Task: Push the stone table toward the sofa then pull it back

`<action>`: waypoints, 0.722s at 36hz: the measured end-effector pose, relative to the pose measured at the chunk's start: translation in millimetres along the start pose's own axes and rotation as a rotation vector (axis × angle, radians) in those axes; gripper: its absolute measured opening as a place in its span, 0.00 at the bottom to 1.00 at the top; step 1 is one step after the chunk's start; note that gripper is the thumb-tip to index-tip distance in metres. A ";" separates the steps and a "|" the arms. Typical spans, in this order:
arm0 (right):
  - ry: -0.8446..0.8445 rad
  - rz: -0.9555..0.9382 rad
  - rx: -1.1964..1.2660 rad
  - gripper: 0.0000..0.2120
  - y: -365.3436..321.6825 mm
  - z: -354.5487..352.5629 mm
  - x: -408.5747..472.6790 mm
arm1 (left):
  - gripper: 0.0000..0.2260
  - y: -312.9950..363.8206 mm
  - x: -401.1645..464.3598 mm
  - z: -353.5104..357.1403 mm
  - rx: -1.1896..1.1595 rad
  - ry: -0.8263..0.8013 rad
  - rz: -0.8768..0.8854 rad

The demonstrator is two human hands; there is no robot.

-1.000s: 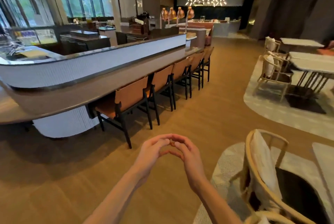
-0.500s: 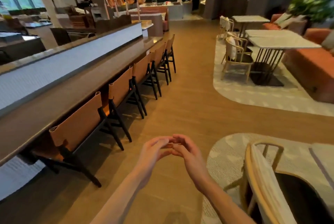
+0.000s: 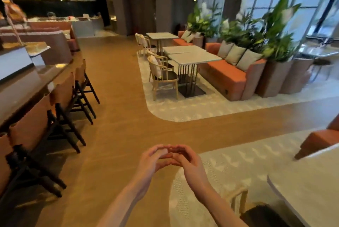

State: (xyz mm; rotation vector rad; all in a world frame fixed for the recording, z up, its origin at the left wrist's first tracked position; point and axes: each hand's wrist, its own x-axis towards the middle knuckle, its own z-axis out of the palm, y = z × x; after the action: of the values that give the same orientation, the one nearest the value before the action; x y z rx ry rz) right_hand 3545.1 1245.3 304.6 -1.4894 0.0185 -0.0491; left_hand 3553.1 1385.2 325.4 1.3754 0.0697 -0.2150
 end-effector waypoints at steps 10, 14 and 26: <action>0.093 -0.081 -0.021 0.11 12.0 -40.9 233.2 | 0.09 31.8 244.1 30.0 0.058 -0.105 0.033; 0.100 -0.053 -0.007 0.12 9.2 -49.4 326.2 | 0.09 51.1 336.2 36.6 0.078 -0.110 0.022; 0.047 -0.116 -0.095 0.12 -8.9 -41.4 613.7 | 0.10 116.6 617.7 19.5 0.028 -0.066 0.075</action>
State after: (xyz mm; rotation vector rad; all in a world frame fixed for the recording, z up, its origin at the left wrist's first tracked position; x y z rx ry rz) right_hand 4156.1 1176.3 321.1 -1.5827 -0.0277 -0.1793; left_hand 4178.4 1318.3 333.9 1.3946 -0.0397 -0.1994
